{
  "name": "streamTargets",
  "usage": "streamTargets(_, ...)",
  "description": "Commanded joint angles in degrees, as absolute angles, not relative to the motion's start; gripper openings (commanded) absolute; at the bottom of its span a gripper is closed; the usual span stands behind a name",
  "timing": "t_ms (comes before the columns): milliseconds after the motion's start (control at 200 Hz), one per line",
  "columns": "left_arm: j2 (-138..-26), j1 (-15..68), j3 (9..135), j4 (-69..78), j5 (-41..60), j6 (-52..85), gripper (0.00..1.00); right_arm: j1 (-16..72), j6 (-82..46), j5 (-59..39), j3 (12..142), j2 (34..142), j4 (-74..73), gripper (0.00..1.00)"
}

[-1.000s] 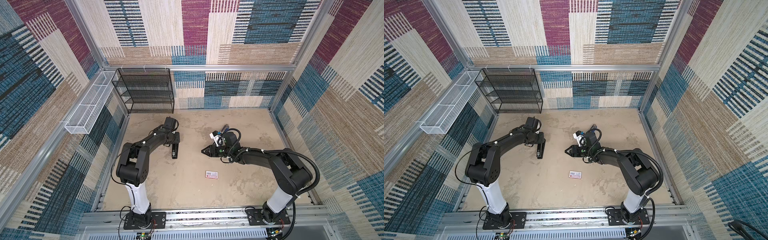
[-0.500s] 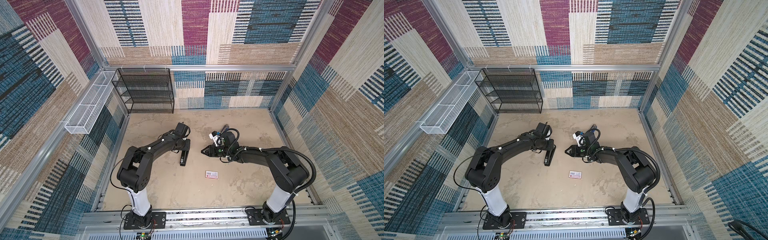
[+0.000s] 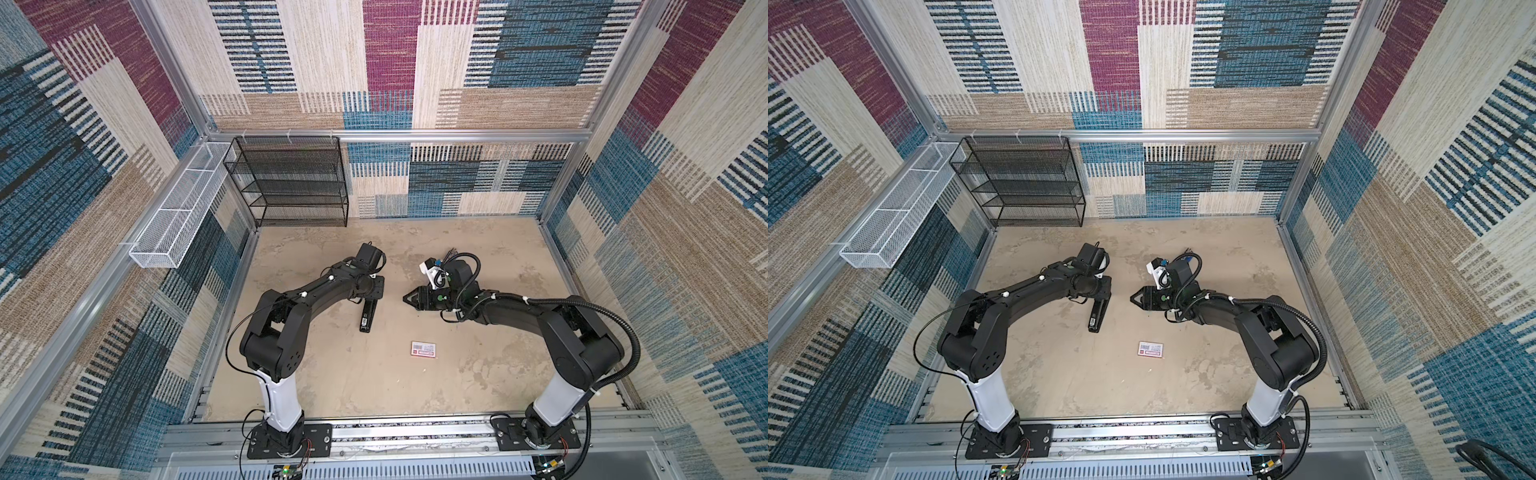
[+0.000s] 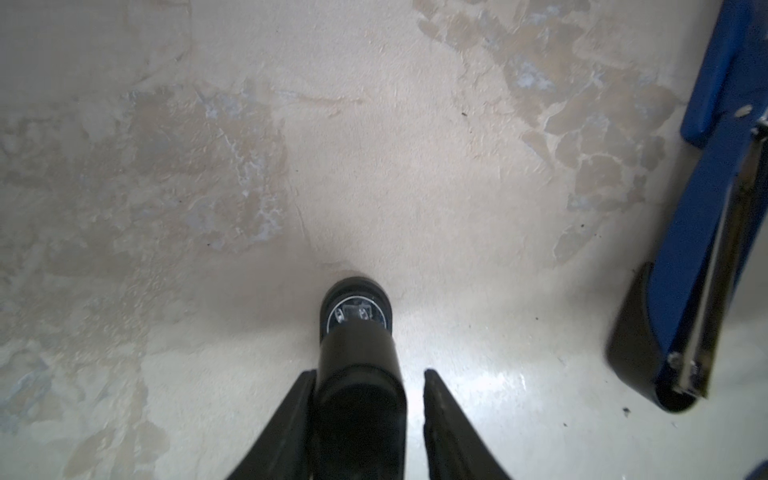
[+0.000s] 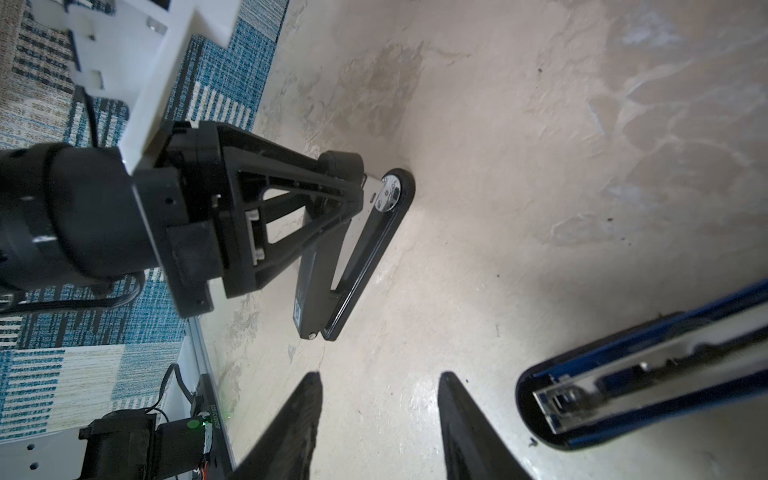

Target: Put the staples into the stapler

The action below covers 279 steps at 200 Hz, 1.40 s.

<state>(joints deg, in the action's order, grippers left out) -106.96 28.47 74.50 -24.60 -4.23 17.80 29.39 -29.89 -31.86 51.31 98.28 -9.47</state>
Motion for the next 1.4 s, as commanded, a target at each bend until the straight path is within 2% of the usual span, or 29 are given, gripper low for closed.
streamTargets(0, -107.51, 28.65, 75.41, -25.29, -4.31, 16.88, 0.25, 29.18, -29.94, -31.57, 52.41, 98.73, -10.57, 0.49)
streamTargets(150, -105.83, 28.99, 74.68, -25.73, -4.31, 16.27, 0.00, 28.74, -30.97, -33.74, 54.49, 101.22, -11.77, 0.47)
streamTargets(576, -93.49, 30.41, 68.44, -24.88, -2.81, 16.30, 0.00, 28.56, -36.27, -43.23, 63.20, 112.21, -19.31, 0.36)
streamTargets(796, -89.22, 30.93, 66.19, -22.59, -1.50, 17.71, 0.00, 28.78, -41.15, -48.81, 63.95, 115.12, -26.49, 0.43)
streamTargets(1207, -88.11, 31.91, 66.01, -20.41, -0.91, 18.45, 0.00, 29.66, -44.33, -52.11, 65.51, 119.07, -29.79, 0.39)
streamTargets(1392, -87.72, 32.17, 65.83, -19.04, -0.20, 18.81, 0.00, 29.79, -45.71, -53.41, 66.48, 120.53, -31.17, 0.29)
